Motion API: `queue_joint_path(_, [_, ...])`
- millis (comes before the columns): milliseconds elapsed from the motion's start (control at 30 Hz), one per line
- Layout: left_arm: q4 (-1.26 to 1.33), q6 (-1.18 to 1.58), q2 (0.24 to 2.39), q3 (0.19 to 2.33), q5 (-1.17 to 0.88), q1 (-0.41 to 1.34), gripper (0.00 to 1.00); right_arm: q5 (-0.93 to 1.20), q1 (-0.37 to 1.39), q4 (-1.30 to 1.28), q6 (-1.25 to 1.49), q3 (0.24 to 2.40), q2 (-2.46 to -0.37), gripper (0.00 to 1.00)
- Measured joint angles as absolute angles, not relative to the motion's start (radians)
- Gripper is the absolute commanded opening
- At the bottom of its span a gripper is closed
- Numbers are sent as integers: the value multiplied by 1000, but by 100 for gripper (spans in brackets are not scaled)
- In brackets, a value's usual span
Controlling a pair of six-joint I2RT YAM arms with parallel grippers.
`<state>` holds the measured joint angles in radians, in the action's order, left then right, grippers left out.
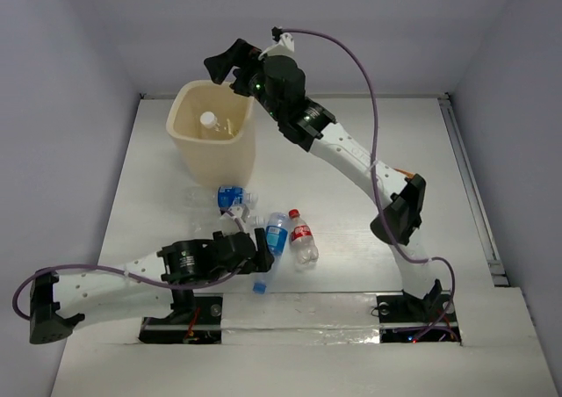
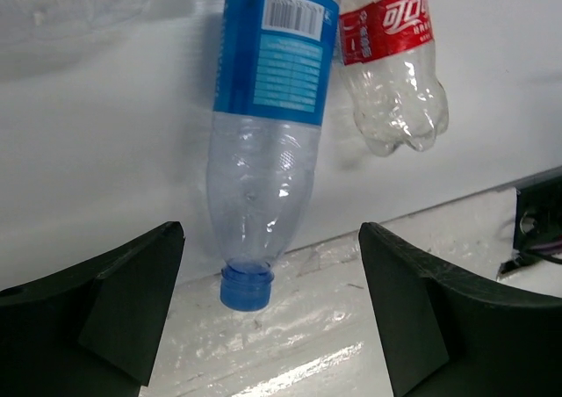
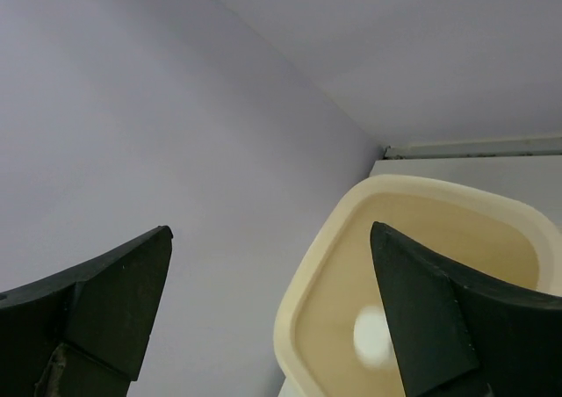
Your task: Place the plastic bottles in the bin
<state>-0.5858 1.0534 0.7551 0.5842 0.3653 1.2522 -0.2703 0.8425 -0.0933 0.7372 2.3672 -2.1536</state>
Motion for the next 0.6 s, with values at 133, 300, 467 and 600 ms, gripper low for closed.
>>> queue_joint_path(133, [-564, 1008, 790, 584, 349, 1186, 79, -279, 842, -75, 710, 2239, -2046, 28])
queue_joint_path(300, [-514, 923, 852, 591, 319, 1070, 78, -299, 840, -57, 671, 1930, -1813, 4])
queue_joint_path(467, [-465, 844, 944, 617, 288, 1033, 78, -325, 839, -41, 638, 1575, -1502, 16])
queue_joint_path(600, [-423, 802, 1034, 670, 268, 1032, 78, -336, 839, -34, 657, 1232, -1204, 30])
